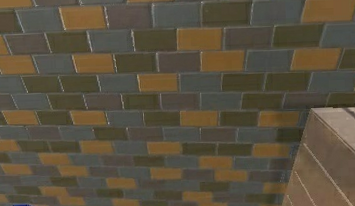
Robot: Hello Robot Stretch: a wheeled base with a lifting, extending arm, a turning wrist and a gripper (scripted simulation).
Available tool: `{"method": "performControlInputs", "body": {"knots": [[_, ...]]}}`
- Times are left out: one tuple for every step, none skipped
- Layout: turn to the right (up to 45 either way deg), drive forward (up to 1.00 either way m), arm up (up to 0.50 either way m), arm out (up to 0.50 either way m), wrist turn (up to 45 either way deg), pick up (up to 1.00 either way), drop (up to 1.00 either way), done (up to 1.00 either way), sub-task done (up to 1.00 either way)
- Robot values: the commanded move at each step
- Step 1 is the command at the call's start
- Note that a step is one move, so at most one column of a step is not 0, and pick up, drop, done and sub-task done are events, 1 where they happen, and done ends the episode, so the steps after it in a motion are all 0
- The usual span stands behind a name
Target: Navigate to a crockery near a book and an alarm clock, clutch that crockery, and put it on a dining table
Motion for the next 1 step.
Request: {"method": "performControlInputs", "body": {"knots": [[0.0, 0.00, 0.00, 0.48, 0.0, 0.00, 0.00, 0.00, 0.00]]}}
